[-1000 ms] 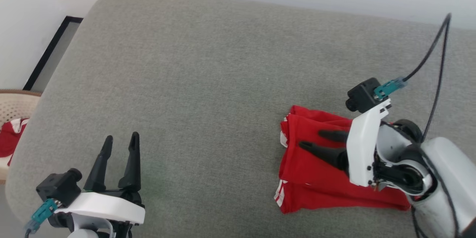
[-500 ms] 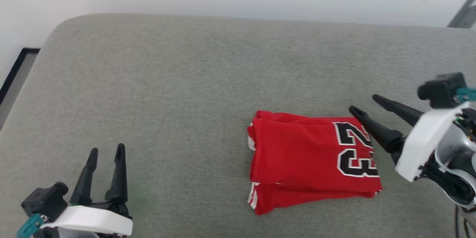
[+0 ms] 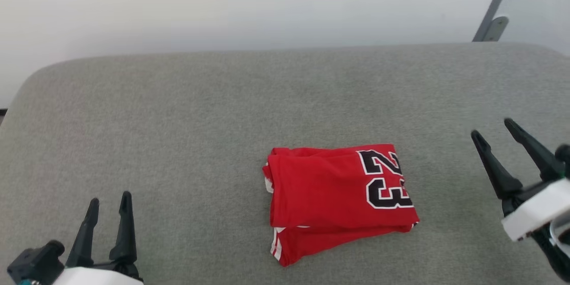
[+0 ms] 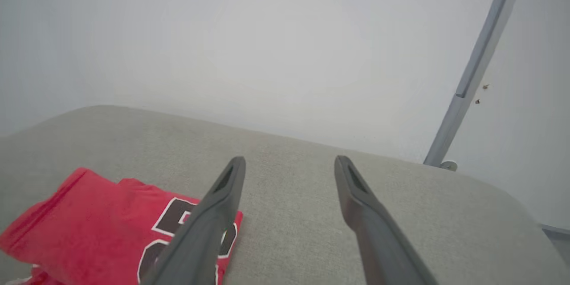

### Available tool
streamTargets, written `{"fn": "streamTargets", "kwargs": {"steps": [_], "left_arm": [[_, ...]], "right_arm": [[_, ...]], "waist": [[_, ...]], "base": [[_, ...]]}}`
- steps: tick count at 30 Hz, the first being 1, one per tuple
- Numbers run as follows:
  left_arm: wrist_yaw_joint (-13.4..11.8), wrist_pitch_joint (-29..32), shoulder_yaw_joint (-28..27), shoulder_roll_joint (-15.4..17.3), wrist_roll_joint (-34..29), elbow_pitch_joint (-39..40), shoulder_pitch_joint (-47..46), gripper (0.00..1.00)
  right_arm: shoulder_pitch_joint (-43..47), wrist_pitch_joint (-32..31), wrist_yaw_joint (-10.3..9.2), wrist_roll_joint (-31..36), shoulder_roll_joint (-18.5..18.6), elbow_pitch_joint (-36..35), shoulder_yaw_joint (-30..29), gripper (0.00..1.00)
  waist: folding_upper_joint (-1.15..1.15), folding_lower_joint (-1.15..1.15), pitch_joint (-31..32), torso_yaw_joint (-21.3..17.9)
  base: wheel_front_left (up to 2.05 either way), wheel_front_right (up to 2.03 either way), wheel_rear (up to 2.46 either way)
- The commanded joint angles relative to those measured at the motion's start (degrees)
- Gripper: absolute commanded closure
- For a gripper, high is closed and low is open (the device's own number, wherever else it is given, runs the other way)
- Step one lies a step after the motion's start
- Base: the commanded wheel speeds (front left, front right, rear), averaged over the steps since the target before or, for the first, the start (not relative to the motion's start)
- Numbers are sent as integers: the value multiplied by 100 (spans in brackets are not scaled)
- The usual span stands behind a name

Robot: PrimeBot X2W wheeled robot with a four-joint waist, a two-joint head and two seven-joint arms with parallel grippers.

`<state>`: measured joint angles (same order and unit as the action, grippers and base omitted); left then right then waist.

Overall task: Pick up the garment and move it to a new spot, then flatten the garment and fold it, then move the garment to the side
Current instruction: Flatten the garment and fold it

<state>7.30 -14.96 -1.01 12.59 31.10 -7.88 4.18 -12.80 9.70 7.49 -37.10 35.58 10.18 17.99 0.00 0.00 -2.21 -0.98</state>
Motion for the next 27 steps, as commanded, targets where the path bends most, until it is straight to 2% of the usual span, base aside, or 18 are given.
{"fn": "streamTargets", "kwargs": {"steps": [1, 10, 21, 27], "left_arm": [[16, -29, -29, 10, -34, 49, 102, 0], [19, -30, -100, 120, 68, 201, 427, 0], [19, -29, -193, 204, 149, 208, 720, 0], [20, -30, -268, 123, 174, 169, 772, 0]], "right_arm": [[115, 177, 0, 114, -59, 111, -73, 0], [492, 556, 0, 487, -373, 424, -500, 0], [1159, 550, 0, 749, -863, -22, -1363, 0], [1442, 551, 0, 880, -1047, -212, -1574, 0]], "waist": [[0, 0, 116, -102], [0, 0, 288, -232], [0, 0, 412, -193], [0, 0, 426, -148]], "base": [[0, 0, 0], [0, 0, 0], [0, 0, 0], [0, 0, 0]]}}
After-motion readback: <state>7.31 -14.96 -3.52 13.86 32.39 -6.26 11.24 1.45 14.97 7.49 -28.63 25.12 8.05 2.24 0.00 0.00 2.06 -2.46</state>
